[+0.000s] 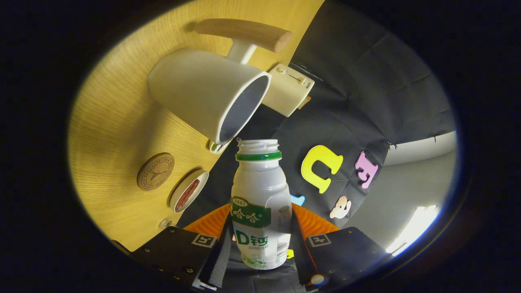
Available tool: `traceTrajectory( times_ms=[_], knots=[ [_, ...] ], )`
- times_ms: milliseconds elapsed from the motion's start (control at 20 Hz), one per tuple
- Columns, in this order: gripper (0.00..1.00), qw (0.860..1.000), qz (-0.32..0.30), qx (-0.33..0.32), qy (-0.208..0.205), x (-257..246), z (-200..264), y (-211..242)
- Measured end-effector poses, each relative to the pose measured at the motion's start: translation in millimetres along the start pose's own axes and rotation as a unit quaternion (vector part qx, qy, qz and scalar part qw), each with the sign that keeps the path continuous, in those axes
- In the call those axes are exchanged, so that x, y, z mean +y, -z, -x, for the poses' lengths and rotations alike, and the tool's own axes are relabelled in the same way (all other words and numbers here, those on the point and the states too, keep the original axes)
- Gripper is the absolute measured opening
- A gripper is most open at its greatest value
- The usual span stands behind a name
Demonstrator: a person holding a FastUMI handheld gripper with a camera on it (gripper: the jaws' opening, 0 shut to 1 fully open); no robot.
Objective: Take the bottle from table, then pour the juice into the cup, finally place the bottle on the coaster
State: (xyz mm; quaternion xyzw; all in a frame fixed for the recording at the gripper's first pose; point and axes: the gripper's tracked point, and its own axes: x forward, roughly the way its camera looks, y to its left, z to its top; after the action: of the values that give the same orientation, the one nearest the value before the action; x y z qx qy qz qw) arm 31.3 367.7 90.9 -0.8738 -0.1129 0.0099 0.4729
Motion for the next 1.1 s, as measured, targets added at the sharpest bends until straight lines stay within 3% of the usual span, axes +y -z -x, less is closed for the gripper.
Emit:
traceTrajectory(
  times_ms=[500, 1100],
  knots=[
    [0.67, 1.000, 0.001, -0.003, -0.007, 4, 0, -5],
    [0.67, 0.998, -0.061, -0.006, -0.031, 22, -2, -13]
  ],
)
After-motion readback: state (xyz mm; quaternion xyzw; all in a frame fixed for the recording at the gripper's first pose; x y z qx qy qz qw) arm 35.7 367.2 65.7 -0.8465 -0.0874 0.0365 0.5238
